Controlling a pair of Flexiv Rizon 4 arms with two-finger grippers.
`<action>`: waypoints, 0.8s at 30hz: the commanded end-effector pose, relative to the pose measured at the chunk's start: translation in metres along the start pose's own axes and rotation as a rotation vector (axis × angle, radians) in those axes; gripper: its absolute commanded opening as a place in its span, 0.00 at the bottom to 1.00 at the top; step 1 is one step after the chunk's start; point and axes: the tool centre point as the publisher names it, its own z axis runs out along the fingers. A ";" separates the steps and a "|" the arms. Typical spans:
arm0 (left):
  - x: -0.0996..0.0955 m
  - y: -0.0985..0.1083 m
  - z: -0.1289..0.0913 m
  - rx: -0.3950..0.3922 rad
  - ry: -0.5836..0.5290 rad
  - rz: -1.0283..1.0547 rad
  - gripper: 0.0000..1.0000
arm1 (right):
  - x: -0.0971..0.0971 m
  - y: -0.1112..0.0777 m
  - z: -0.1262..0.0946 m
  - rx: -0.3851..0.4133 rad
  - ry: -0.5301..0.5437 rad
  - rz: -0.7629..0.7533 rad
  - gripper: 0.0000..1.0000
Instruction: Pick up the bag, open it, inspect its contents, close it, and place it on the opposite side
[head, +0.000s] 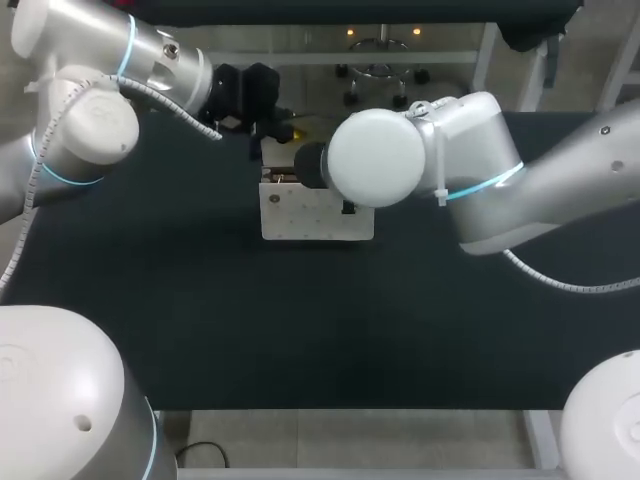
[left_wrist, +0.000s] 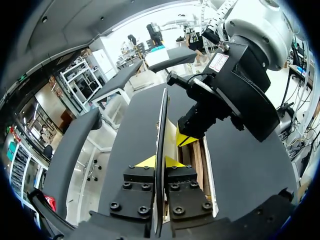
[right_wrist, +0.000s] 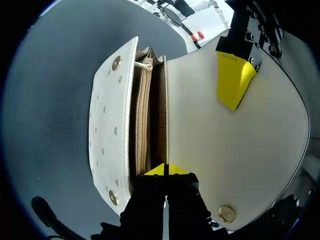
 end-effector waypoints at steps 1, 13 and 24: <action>-0.001 0.001 0.001 0.003 -0.004 -0.014 0.00 | 0.004 0.000 -0.001 0.000 0.000 -0.001 0.00; -0.007 0.006 0.002 0.009 -0.016 -0.061 0.00 | 0.013 0.001 -0.003 -0.008 0.007 -0.004 0.00; -0.006 0.003 -0.003 0.027 -0.024 -0.055 0.00 | 0.019 0.003 0.003 -0.012 0.034 -0.005 0.00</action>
